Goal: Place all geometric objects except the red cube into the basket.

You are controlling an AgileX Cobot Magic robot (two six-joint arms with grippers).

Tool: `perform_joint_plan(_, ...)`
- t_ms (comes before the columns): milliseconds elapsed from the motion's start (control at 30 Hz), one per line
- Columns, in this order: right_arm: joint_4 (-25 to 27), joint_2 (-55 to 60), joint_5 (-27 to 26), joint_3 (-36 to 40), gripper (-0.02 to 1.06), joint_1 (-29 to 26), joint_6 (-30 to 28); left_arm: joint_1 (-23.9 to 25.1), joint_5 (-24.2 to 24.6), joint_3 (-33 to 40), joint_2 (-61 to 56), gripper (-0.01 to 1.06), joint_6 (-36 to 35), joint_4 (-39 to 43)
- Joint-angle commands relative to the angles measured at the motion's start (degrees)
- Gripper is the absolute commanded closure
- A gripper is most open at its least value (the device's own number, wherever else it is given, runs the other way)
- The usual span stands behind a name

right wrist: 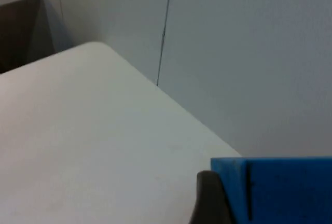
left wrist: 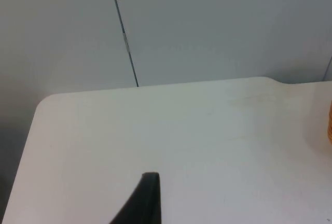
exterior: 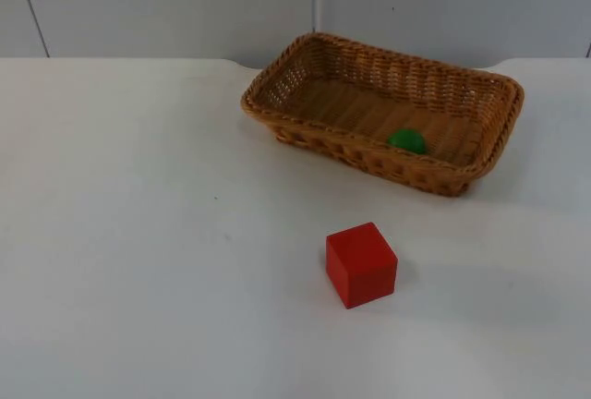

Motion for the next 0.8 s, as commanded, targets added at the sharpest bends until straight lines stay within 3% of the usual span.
perform_joint_plan(0,-0.8,-1.9,-2.5,8.2,1.02,-1.3,0.6,0.2,-0.5,0.4,-0.3,0.00,-0.4,0.5)
perform_joint_plan(33,-0.8,-1.9,-2.5,8.2,1.02,-1.3,0.6,0.2,-0.5,0.4,-0.3,0.00,-0.4,0.5)
perform_joint_plan(167,-0.6,-6.6,-10.5,21.8,1.03,-6.9,5.7,0.2,-0.5,0.4,-0.3,0.00,-0.4,0.5)
perform_joint_plan(267,-0.6,-5.7,-10.4,23.1,1.04,-10.4,5.7,0.2,-0.5,0.4,-0.3,0.00,-0.4,0.5)
perform_joint_plan(333,-0.5,-3.0,-9.7,22.4,1.04,-14.0,6.0,0.2,-0.5,0.4,-0.2,0.00,-0.4,0.5)
perform_joint_plan(467,-1.0,2.1,-6.7,19.4,1.04,-16.3,5.5,0.2,-0.7,0.4,-0.1,0.00,-0.4,0.5)
perform_joint_plan(767,-2.2,16.2,-3.6,6.7,1.04,-14.8,4.2,0.2,-0.9,0.4,2.4,0.00,-0.4,0.1)
